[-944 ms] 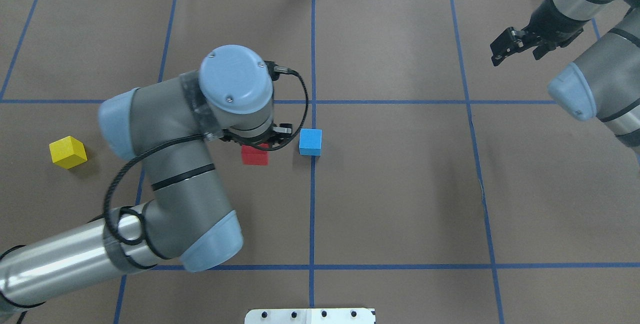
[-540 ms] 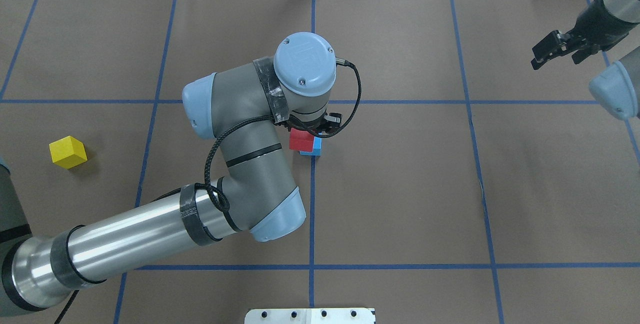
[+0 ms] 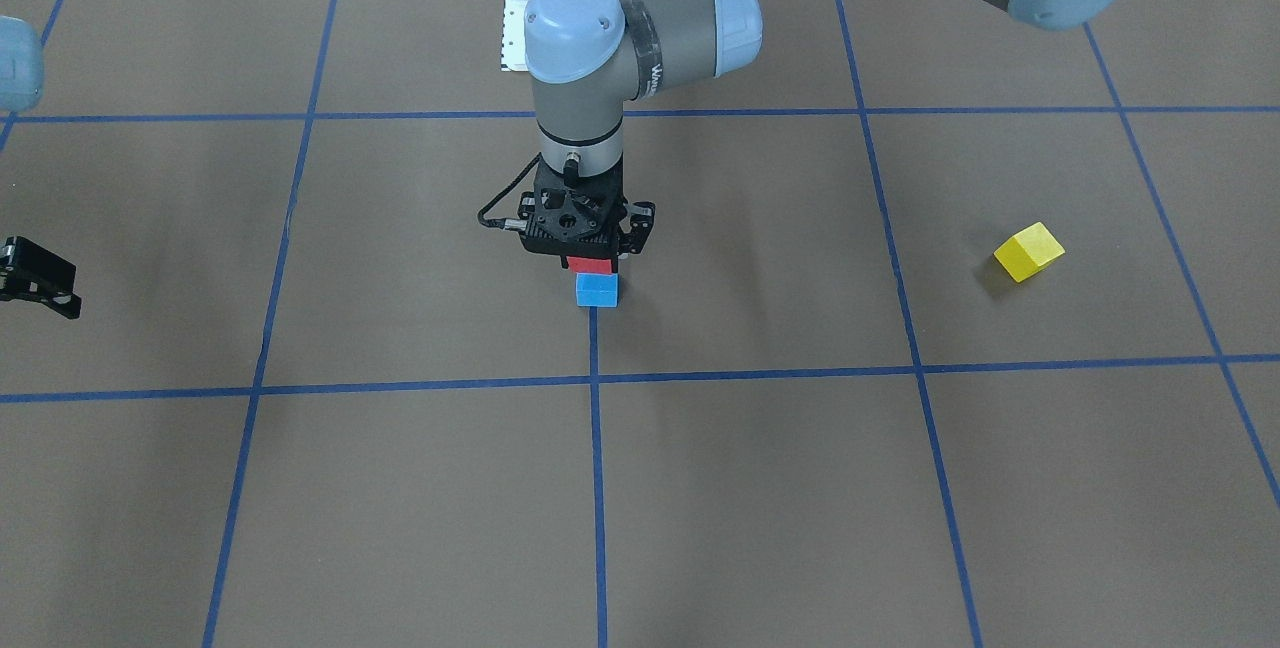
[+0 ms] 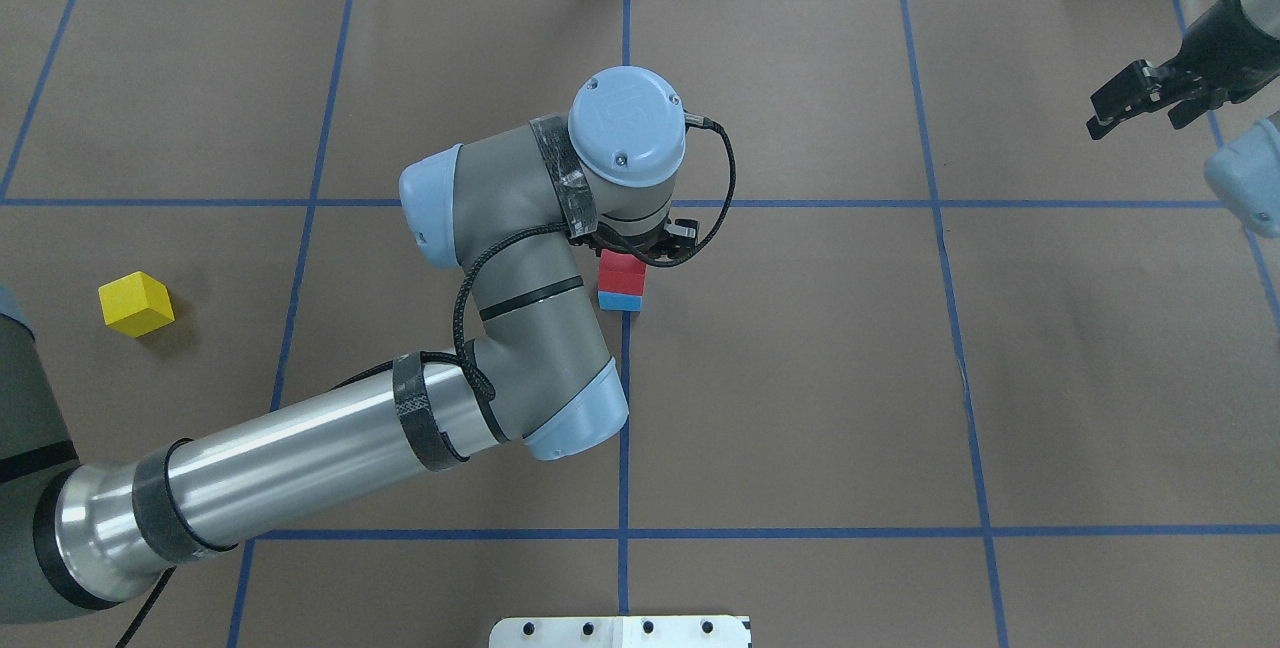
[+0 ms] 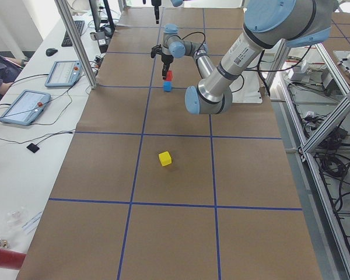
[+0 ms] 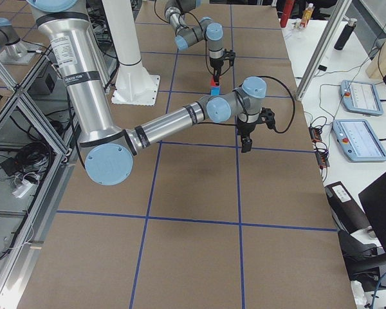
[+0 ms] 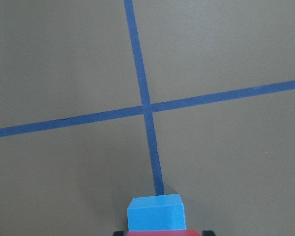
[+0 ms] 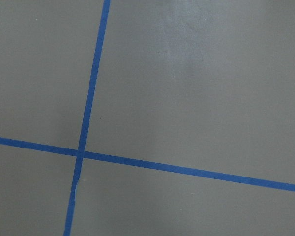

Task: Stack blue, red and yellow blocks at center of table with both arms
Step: 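Lower the red cube onto the blue cube and open the left gripper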

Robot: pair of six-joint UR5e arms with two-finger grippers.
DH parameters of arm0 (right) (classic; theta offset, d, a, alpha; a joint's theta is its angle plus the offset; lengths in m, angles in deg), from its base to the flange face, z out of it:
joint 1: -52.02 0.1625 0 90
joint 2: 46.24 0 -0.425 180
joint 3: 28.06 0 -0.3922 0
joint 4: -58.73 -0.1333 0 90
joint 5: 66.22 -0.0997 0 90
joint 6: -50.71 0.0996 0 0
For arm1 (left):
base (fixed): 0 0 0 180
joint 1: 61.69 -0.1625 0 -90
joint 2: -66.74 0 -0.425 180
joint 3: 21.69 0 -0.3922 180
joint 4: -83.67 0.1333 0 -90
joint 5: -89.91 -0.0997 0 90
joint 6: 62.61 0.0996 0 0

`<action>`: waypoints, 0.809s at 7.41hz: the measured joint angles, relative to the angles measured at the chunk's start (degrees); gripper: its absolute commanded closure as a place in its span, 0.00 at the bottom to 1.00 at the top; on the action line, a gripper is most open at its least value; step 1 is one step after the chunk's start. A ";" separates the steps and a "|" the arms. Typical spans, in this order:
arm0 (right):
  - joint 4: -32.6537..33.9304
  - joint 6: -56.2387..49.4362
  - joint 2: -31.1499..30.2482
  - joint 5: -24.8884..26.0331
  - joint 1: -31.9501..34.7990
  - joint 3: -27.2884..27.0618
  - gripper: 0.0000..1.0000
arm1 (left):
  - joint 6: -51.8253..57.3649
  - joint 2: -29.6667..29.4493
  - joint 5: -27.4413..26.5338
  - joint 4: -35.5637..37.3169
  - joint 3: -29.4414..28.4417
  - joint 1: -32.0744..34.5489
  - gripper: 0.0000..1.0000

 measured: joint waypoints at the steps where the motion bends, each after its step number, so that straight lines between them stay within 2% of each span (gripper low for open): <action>1: 0.00 -0.01 0.09 0.02 0.00 0.00 0.01 | -0.62 0.00 0.10 -0.81 -0.60 0.06 1.00; 6: 0.23 -0.01 0.47 0.09 -0.02 -0.02 0.01 | -2.92 0.21 0.24 -4.83 -2.73 0.16 1.00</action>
